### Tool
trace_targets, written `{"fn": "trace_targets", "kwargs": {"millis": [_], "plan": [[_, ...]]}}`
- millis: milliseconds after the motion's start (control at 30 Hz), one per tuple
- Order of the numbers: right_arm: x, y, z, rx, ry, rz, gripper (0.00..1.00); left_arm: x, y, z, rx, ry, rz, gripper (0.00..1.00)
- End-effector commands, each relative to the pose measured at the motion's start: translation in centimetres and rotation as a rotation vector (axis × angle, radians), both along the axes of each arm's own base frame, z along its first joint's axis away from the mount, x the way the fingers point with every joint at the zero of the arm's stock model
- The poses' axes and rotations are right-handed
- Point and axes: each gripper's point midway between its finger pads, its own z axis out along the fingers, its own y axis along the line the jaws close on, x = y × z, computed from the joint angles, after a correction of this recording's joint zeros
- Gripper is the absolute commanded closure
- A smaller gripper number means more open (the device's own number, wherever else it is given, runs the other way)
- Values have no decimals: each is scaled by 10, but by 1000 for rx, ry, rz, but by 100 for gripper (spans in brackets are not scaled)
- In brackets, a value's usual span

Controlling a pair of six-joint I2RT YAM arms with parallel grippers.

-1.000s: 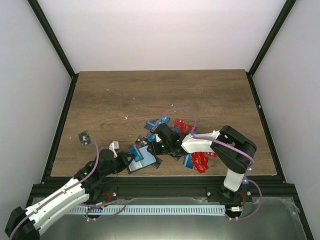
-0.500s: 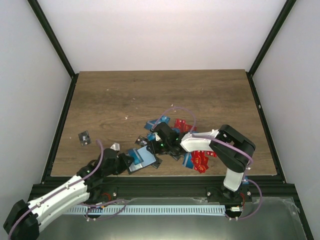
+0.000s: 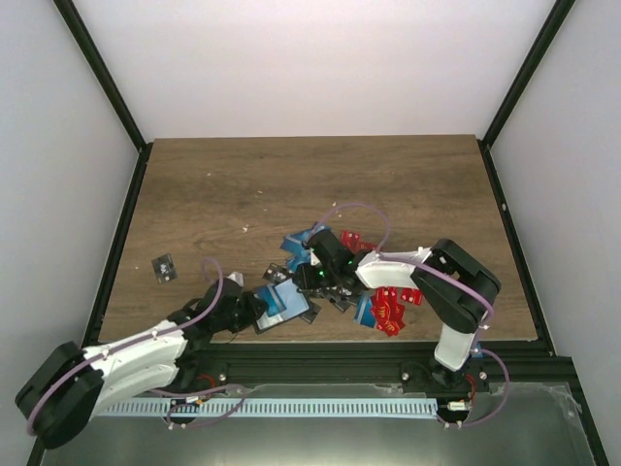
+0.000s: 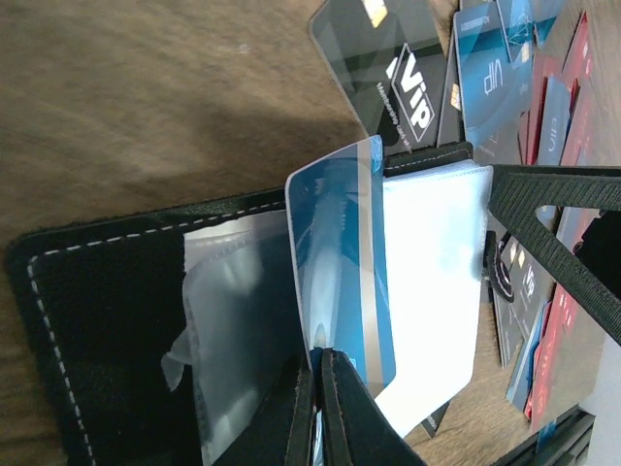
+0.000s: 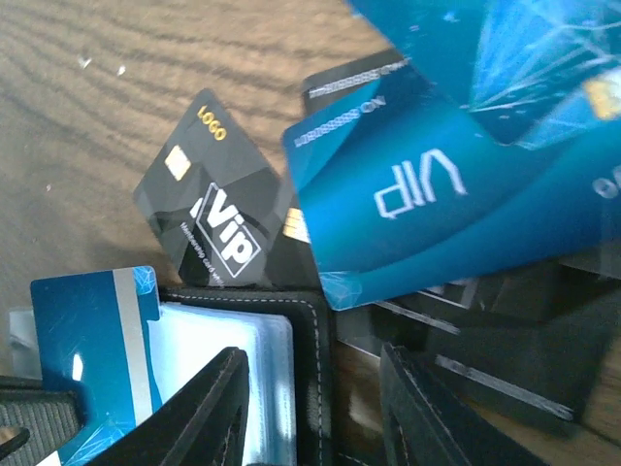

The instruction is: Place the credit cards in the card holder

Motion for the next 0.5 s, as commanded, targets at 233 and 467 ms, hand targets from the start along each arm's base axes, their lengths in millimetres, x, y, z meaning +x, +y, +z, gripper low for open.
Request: {"fn": "trace_targets", "kwargs": {"millis": [233, 467], "plan": [[2, -64, -26, -134, 81, -118, 60, 31, -31, -4, 63, -4, -98, 96], [-4, -63, -14, -84, 72, -104, 60, 24, -24, 5, 97, -15, -128, 96]]}}
